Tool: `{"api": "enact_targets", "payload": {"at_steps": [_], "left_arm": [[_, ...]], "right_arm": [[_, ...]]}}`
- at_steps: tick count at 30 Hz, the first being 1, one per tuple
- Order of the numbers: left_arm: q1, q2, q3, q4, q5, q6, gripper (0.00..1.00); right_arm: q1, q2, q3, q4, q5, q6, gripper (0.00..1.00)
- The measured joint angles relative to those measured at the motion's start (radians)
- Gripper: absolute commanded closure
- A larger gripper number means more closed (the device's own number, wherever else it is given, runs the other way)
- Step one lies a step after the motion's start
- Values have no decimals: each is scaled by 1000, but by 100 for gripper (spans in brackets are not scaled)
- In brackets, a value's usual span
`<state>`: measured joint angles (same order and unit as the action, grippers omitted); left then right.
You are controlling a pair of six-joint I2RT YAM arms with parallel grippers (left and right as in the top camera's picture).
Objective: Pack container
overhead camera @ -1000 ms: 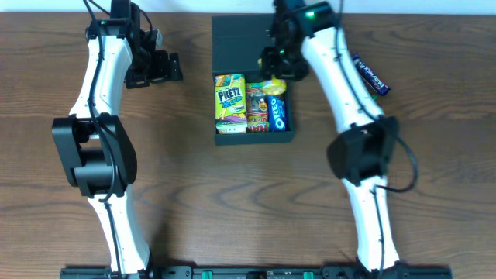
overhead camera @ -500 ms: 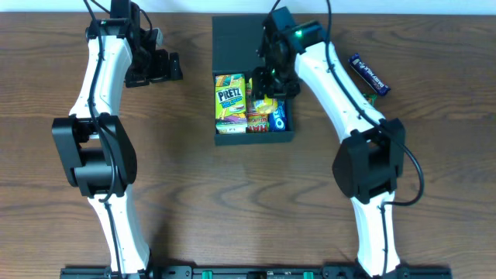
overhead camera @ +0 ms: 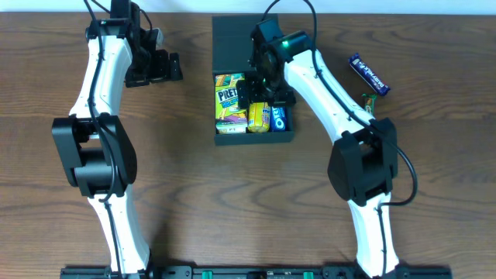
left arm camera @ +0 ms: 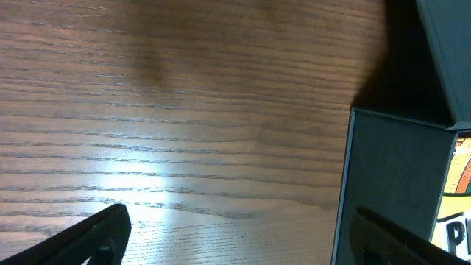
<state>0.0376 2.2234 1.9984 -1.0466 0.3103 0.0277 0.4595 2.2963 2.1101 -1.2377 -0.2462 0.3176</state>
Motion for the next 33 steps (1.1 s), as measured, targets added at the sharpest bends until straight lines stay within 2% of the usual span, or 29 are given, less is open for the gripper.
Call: {"api": "enact_targets", "payload": {"at_steps": [5,9,12,15,18,25,33], "left_arm": [[0,0,0,0,0,0,5],[0,0,0,0,0,1,5],[0,0,0,0,0,3,5],[0,0,0,0,0,3,5],[0,0,0,0,0,3,5],[0,0,0,14,0,4,4],[0,0,0,18,0,4,5]], "right_arm": [[-42,-6,62,-2,45,0,2],[-157,-72,122,40,233,-26,1],[-242,-105,134,79,425,-121,5],[-326,-100,133,121,510,-267,8],[-397,-87,133,167,481,-372,13],[-588,-7,133,236,376,-486,12],[-621,152,131,228,354,-592,14]]}}
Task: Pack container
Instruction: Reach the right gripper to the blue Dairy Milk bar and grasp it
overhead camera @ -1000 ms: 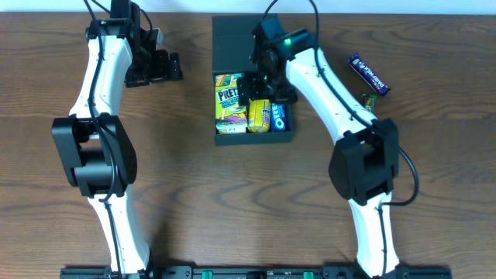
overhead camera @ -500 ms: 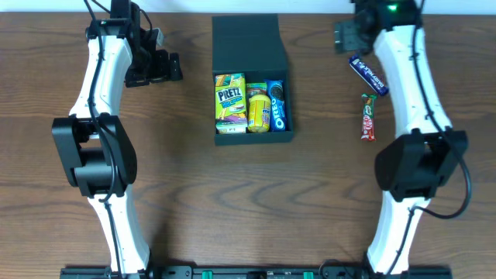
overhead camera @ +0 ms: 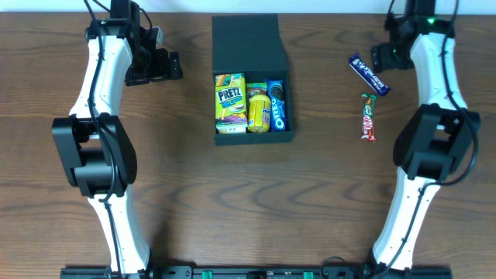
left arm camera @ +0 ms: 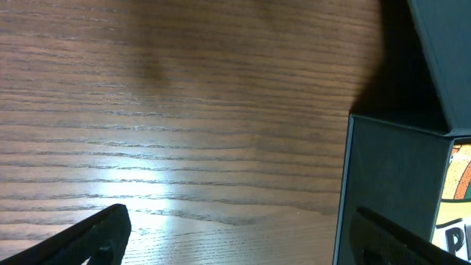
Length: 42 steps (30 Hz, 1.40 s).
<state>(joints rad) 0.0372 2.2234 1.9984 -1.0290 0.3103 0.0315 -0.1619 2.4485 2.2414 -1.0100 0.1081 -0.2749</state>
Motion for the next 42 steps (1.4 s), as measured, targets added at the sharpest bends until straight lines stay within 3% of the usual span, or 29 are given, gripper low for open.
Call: {"api": "enact_targets", "payload": {"at_steps": [25,42], "left_arm": [[0,0,0,-18,0,0,5],[0,0,0,-37,0,0,5]], "right_arm": [[2,32,-31,-2,-161,-154,21],[2,44,-83,29,-198,-164,36]]}}
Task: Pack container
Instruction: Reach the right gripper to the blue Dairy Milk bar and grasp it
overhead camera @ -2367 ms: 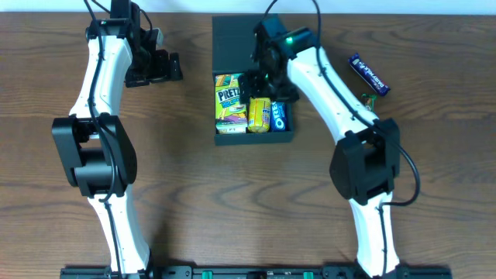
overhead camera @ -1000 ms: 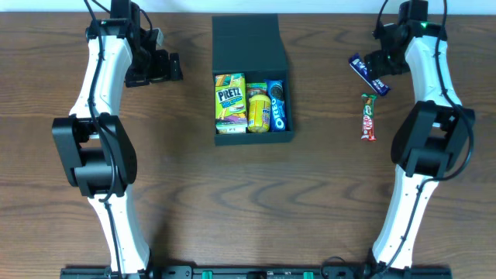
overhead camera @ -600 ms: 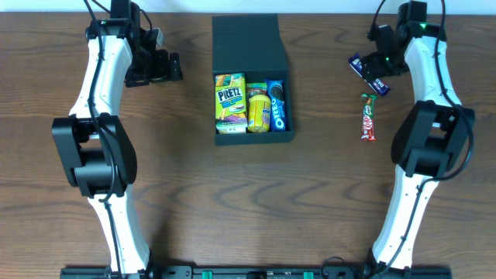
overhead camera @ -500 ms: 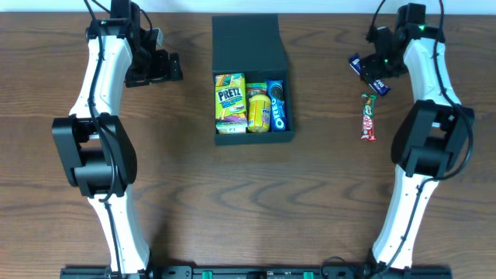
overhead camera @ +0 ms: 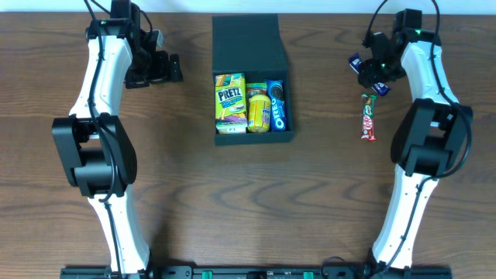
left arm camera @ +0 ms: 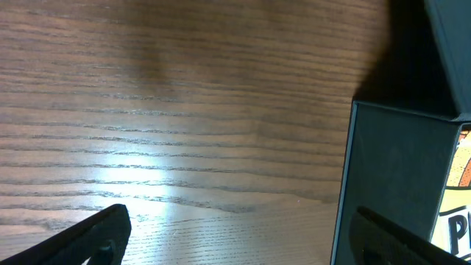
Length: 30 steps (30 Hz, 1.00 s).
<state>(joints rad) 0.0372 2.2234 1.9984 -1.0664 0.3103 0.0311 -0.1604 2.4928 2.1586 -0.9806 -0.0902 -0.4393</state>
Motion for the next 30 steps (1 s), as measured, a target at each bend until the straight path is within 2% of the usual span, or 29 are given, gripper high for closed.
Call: {"api": "enact_targets", "payload": {"at_steps": [12,17,21,25,30], "left_arm": [[0,0,0,-8,0,0,5],[0,0,0,-15,0,0,5],[0,0,0,-17,0,0,5],[0,0,0,-19,1,0,5],[0,0,0,-22,0,0,5]], "right_arm": [[0,5,0,0,-8,-3,51],[0,5,0,1,-7,-2,66],[0,5,0,1,-8,-3,68],[0,5,0,1,-8,-3,78],[0,5,0,1,-8,2,83]]}}
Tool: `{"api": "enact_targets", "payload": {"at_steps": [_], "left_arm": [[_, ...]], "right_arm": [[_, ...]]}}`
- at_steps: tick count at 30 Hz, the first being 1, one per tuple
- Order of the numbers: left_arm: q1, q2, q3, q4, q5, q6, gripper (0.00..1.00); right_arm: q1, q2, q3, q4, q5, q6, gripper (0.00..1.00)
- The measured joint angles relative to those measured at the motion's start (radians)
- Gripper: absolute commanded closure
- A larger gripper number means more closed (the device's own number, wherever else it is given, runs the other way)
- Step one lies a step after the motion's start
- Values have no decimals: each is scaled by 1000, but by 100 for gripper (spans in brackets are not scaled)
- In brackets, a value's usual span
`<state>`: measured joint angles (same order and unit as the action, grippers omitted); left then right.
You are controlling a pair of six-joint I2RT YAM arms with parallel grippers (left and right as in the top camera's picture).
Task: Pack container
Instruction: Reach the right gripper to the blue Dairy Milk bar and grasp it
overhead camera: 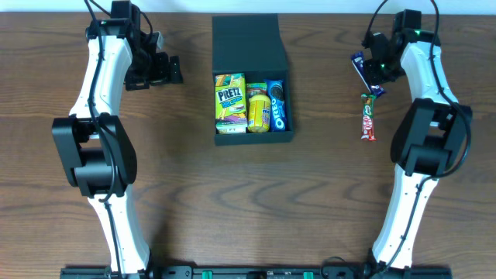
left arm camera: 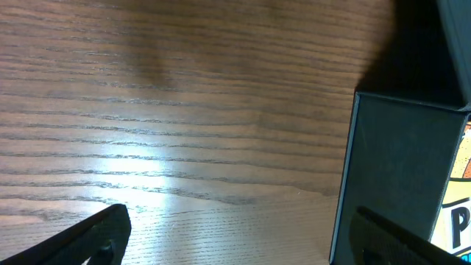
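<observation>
The dark container point(overhead camera: 279, 136) stands mid-table with its lid point(overhead camera: 245, 35) open at the back. Inside are a Pretz box point(overhead camera: 229, 101), a yellow pack point(overhead camera: 258, 110) and an Oreo pack point(overhead camera: 277, 107). At the far right my right gripper point(overhead camera: 375, 71) is on a blue snack bar point(overhead camera: 358, 65), which sticks out to its left, tilted. A red KitKat bar point(overhead camera: 369, 116) lies on the table below it. My left gripper point(overhead camera: 167, 68) hangs open left of the container; its fingers point(left arm camera: 96, 235) frame bare wood and the container wall point(left arm camera: 390, 169).
Wooden table point(overhead camera: 194, 194) all around. The right arm's links point(overhead camera: 434, 85) run down the right side, the left arm's point(overhead camera: 97, 93) down the left. The open lid lies flat behind the container.
The blue bar has turned more upright under my right gripper, which has shifted slightly. The left gripper and the container's contents are unchanged.
My right gripper was first inside the container at the Oreo pack. Then the Oreo pack lay in the box and the gripper was at the far right by the blue bar. Then it was down over the bar, and now the bar is tilted in its grip.
</observation>
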<state>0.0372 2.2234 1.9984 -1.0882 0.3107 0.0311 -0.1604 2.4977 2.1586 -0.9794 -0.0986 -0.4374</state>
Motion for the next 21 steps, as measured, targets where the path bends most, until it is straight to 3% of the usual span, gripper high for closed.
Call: {"api": "enact_targets", "payload": {"at_steps": [5,14,21], "left_arm": [[0,0,0,0,0,0,5],[0,0,0,-1,0,0,4],[0,0,0,-1,0,0,5]], "right_arm": [[0,0,0,0,-1,15,89],[18,-12,0,-1,0,45,89],[108,-207,0,-50,-75,112,88]]}}
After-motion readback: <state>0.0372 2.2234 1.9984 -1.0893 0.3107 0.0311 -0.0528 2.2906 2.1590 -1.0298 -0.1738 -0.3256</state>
